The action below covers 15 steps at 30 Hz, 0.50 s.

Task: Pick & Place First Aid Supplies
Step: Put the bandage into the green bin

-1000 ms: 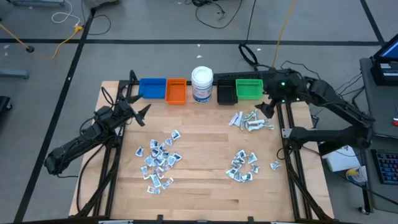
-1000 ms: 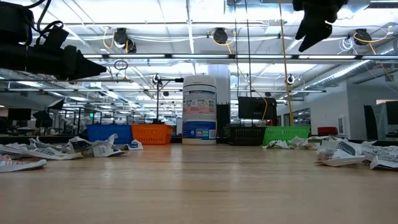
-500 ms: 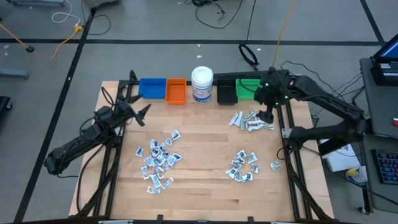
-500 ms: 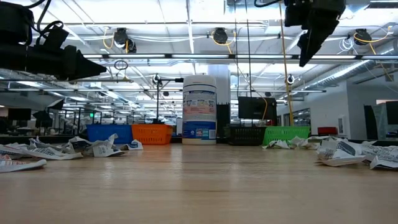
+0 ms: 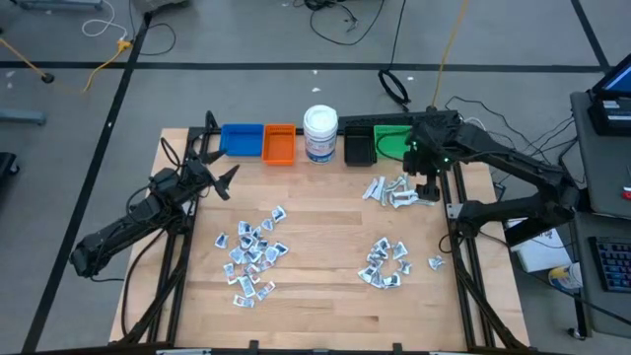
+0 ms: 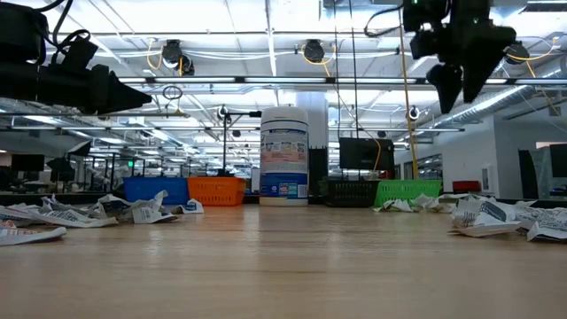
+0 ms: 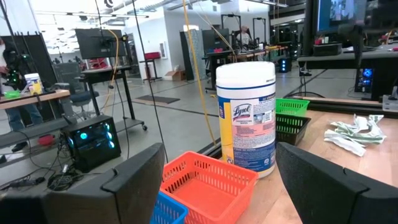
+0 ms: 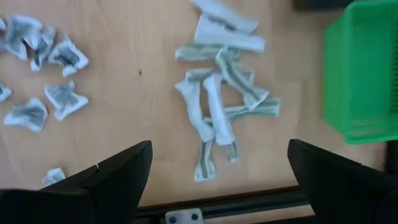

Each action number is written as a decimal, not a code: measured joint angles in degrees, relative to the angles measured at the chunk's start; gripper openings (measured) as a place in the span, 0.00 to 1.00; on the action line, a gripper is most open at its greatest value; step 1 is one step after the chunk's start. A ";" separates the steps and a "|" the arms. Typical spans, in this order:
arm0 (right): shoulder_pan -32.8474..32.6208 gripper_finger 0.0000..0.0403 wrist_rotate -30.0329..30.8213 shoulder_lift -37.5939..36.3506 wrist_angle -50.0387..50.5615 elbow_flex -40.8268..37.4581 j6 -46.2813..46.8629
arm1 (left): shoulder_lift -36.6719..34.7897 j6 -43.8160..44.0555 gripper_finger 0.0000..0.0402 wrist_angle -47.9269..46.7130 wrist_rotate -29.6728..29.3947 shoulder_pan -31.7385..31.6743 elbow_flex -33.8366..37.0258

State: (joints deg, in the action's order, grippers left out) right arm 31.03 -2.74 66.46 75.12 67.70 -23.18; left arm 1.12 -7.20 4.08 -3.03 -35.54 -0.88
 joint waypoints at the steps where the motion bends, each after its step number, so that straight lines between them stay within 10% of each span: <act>1: 0.00 0.89 0.20 0.00 -0.37 -1.30 -0.02 | -0.01 0.00 0.77 0.00 0.00 -0.01 0.00; 15: 0.00 0.58 2.92 0.00 -16.87 -18.42 -0.49 | 0.01 0.00 0.77 0.00 0.00 0.01 0.00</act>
State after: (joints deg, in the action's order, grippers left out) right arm 31.03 0.19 66.46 58.25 49.29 -23.66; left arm 1.12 -7.20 4.08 -3.03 -35.53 -0.89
